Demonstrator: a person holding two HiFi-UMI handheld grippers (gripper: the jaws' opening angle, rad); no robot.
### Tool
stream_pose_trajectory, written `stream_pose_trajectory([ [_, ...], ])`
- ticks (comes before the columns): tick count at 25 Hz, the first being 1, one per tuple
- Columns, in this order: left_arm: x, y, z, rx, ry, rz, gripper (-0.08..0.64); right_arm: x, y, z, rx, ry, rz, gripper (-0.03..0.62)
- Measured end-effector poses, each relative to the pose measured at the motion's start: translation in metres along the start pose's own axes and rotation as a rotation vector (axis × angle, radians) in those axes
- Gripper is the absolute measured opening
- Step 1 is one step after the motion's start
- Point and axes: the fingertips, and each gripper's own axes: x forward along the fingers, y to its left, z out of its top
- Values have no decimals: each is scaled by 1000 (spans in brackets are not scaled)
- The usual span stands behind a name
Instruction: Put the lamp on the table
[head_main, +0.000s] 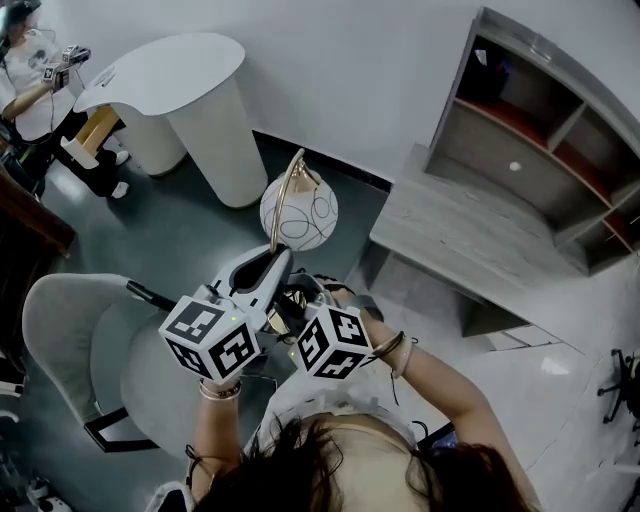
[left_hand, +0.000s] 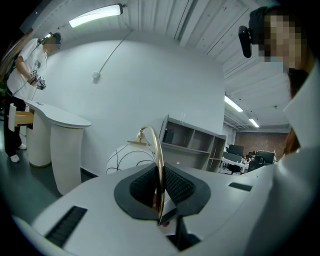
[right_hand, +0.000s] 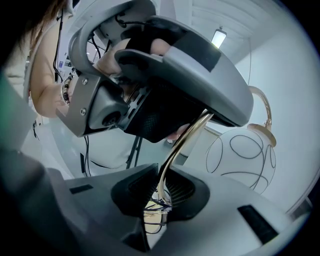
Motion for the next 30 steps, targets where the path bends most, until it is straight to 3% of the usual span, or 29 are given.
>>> stream_pose_trajectory([
  [8,31,7,21,-12,2,-40,35,0,-40,-1,24,11,-36,51],
  [23,85,5,43,35,42,-147,35,-4,-98,-14,73,45,-115,51],
  [30,106,-4,50,61,45,-164,35,-14,-117,-21,79,36,-140,52],
])
